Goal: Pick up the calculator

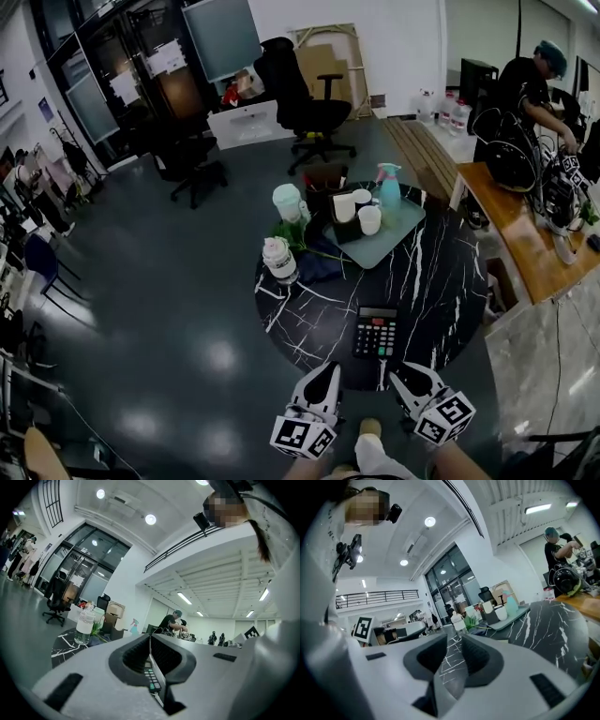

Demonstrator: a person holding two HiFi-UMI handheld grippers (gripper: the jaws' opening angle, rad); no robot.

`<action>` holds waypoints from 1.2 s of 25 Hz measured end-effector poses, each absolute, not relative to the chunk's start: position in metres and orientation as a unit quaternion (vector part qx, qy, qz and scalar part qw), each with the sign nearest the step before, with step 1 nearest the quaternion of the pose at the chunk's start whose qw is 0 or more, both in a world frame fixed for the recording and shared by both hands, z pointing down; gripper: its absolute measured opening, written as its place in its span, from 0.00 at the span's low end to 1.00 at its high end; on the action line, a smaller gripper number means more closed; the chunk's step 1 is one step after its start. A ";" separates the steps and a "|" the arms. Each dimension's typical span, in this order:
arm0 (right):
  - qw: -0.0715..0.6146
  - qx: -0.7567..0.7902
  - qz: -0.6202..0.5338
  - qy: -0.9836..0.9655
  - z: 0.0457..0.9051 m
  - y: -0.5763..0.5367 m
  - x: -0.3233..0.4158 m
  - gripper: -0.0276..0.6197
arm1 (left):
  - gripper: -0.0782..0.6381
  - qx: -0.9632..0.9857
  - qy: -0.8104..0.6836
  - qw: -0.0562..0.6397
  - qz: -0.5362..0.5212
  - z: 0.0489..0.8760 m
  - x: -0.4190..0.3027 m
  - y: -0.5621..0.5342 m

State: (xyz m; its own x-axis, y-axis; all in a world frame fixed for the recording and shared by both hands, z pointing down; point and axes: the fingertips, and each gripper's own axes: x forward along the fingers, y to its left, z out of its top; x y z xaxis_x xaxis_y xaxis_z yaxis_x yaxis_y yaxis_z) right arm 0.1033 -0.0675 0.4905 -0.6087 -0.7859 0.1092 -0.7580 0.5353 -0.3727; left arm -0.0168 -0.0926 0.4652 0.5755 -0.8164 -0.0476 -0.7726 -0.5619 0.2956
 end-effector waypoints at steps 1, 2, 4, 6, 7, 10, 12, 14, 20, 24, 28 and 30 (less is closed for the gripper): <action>0.033 -0.432 -0.201 0.878 0.494 -0.075 0.107 0.19 | 0.12 0.877 -0.456 0.123 -0.088 0.468 -0.016 -0.097; 0.030 -0.426 -0.207 0.880 0.498 -0.084 0.111 0.21 | 0.12 0.875 -0.461 0.124 -0.088 0.469 -0.015 -0.102; 0.022 -0.419 -0.214 0.882 0.506 -0.107 0.122 0.26 | 0.12 0.871 -0.468 0.122 -0.089 0.472 -0.014 -0.113; 0.000 -0.416 -0.223 0.881 0.518 -0.132 0.132 0.30 | 0.12 0.871 -0.468 0.121 -0.086 0.478 -0.012 -0.124; -0.017 -0.415 -0.232 0.880 0.527 -0.144 0.137 0.31 | 0.12 0.871 -0.469 0.121 -0.083 0.482 -0.012 -0.128; -0.079 -0.403 -0.270 0.871 0.559 -0.173 0.147 0.33 | 0.12 0.868 -0.474 0.121 -0.078 0.490 -0.015 -0.142; -0.111 -0.390 -0.300 0.864 0.579 -0.188 0.153 0.33 | 0.12 0.866 -0.478 0.122 -0.080 0.494 -0.016 -0.151; -0.125 -0.382 -0.328 0.855 0.595 -0.202 0.159 0.33 | 0.12 0.865 -0.479 0.124 -0.079 0.501 -0.016 -0.159; -0.118 -0.375 -0.391 0.832 0.621 -0.237 0.157 0.33 | 0.12 0.864 -0.479 0.138 -0.075 0.534 -0.019 -0.176; -0.151 -0.344 -0.408 0.832 0.633 -0.244 0.146 0.33 | 0.12 0.864 -0.478 0.137 -0.077 0.543 -0.024 -0.190; -0.160 -0.313 -0.446 0.823 0.638 -0.250 0.142 0.33 | 0.12 0.860 -0.483 0.141 -0.082 0.549 -0.027 -0.200; -0.173 -0.300 -0.468 0.813 0.644 -0.251 0.141 0.33 | 0.12 0.860 -0.483 0.143 -0.084 0.552 -0.028 -0.202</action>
State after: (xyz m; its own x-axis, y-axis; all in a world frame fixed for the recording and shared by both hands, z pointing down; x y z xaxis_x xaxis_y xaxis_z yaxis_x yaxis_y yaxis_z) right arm 0.1406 -0.2507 0.6441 -0.7607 -0.3251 0.5618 -0.6491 0.3820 -0.6578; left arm -0.0282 -0.2016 0.5523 0.5194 -0.8545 -0.0067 -0.8065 -0.4928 0.3267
